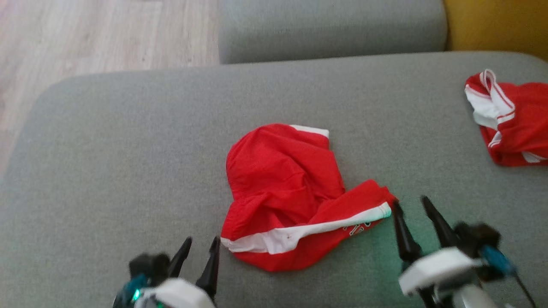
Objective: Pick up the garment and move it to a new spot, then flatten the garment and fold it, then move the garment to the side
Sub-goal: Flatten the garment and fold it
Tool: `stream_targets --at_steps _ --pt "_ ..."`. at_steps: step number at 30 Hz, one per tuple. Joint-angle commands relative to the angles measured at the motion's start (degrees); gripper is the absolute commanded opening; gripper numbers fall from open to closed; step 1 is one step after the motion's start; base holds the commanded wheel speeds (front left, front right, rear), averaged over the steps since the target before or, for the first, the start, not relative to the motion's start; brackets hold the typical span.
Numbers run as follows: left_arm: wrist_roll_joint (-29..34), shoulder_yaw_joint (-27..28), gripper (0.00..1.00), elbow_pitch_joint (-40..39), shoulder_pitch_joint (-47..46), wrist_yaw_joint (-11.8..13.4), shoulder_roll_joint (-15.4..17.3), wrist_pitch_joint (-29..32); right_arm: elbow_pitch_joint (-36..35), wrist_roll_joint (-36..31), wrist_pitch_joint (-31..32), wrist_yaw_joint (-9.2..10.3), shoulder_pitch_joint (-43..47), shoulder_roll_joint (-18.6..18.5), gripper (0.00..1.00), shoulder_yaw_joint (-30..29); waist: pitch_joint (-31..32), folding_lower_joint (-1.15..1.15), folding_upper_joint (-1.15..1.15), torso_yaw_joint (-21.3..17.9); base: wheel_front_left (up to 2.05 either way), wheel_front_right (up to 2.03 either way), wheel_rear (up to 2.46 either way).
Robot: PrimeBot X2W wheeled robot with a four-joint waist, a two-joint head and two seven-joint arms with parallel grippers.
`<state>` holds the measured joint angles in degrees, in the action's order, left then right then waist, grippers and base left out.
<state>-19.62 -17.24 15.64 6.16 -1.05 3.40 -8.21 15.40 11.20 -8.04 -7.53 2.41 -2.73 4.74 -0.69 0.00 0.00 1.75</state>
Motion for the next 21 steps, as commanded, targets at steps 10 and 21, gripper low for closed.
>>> stream_targets --at_steps 10,21 --pt "-2.2 0.5 1.00 -2.7 -7.7 -1.2 0.2 6.4 5.7 7.6 11.6 0.04 -11.0 -4.8 1.00 7.9 -4.9 0.00 0.00 0.5 0.00 0.00 0.00" --pt "-2.7 -0.3 1.00 -4.7 -8.0 -0.4 0.1 6.8 7.1 11.0 12.2 0.04 -12.4 -6.4 1.00 10.9 -7.1 0.00 0.00 1.3 0.00 0.00 0.00"
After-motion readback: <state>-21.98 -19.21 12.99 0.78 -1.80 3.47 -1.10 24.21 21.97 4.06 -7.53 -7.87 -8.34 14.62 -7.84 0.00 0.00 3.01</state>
